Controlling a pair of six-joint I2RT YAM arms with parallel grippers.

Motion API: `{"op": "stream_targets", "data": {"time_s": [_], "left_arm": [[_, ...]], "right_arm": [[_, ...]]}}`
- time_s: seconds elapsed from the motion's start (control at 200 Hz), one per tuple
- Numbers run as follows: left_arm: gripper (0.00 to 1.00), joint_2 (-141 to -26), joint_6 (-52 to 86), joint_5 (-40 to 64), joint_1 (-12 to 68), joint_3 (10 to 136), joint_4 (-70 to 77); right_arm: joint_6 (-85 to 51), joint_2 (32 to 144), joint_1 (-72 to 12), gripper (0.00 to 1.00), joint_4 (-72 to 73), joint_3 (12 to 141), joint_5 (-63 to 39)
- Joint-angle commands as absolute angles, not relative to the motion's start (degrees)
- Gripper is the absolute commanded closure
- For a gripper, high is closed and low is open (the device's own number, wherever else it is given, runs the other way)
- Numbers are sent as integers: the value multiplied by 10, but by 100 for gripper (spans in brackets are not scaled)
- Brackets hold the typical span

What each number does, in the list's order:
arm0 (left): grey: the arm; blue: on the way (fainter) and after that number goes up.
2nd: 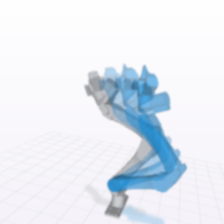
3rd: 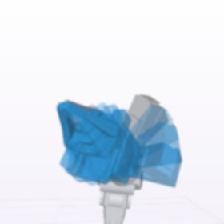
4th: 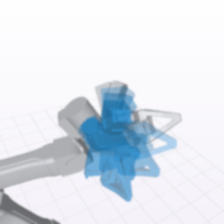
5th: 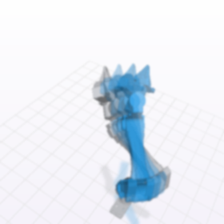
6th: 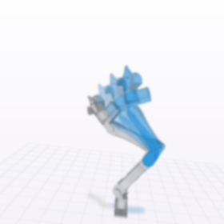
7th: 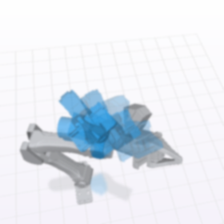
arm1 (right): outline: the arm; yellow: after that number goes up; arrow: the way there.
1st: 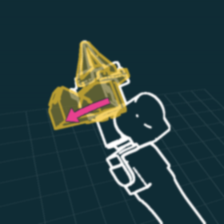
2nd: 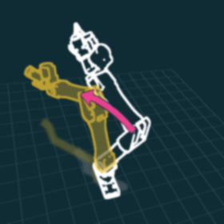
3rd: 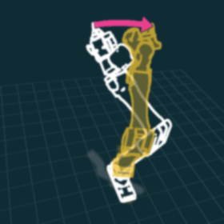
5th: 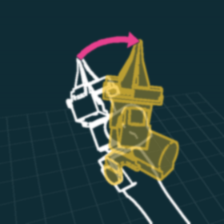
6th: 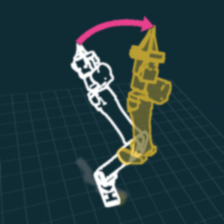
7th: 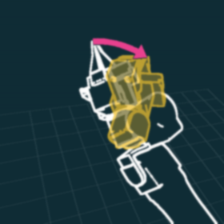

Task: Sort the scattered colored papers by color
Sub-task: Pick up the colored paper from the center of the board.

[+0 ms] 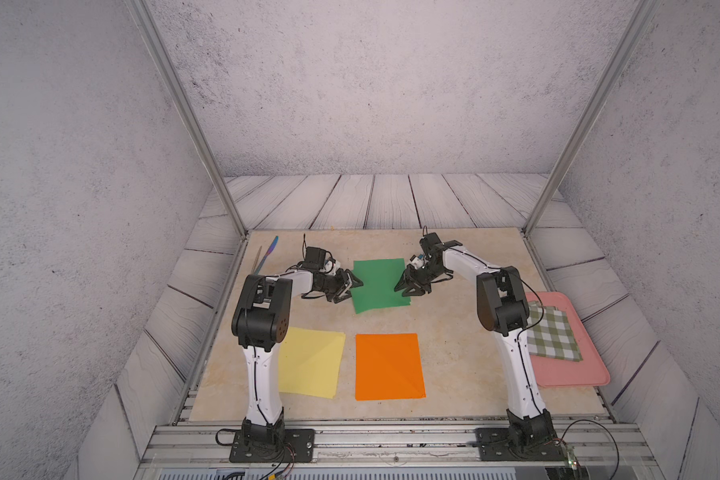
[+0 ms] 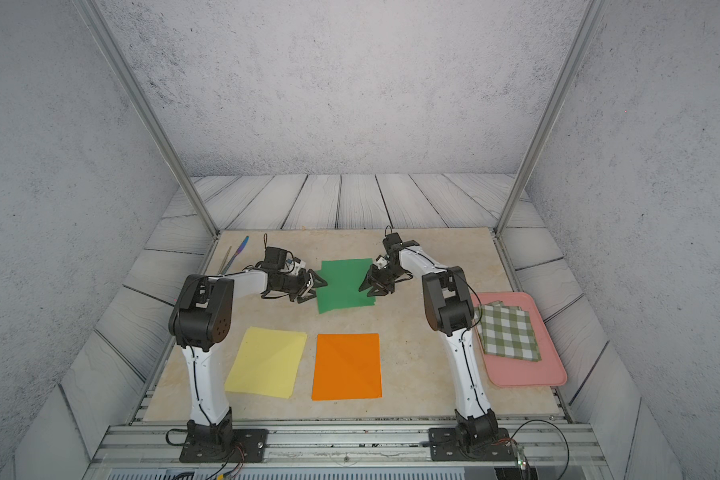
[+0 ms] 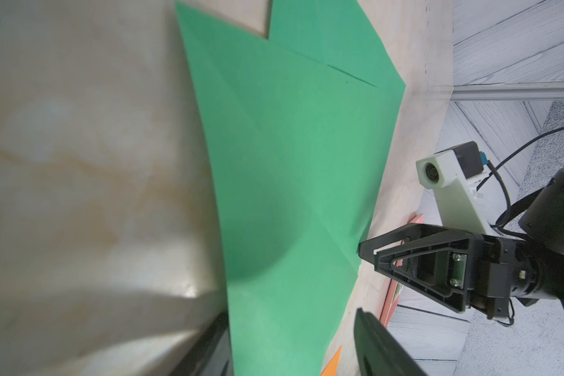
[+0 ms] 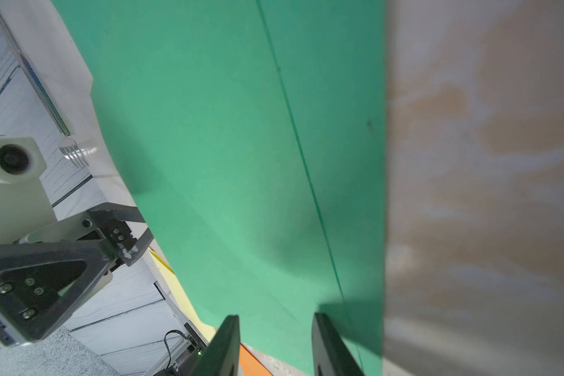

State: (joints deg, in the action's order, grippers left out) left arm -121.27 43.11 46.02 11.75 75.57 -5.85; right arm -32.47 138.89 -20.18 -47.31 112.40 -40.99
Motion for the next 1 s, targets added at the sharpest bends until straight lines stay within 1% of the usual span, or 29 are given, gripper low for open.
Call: {"op": "stream_targets", "data": {"time_s": [0.0,0.245,0.666,0.996], "left_arm": [[38,-1208,436,447,121,747,-45],[40,-1188,446,439,125,762,-42],[41,-1158,446,431,134,786,-56],[41,-1204,450,466,139,807,-54]], "right_arm": [[-316,1418,-207,59,-509,1096,-370],[-316,1417,-207,59,-509,1092,-372],[-317,1422,-207,58,-505,1085,-374],[-317,1427,-207,58,-506,1086,-376]]}}
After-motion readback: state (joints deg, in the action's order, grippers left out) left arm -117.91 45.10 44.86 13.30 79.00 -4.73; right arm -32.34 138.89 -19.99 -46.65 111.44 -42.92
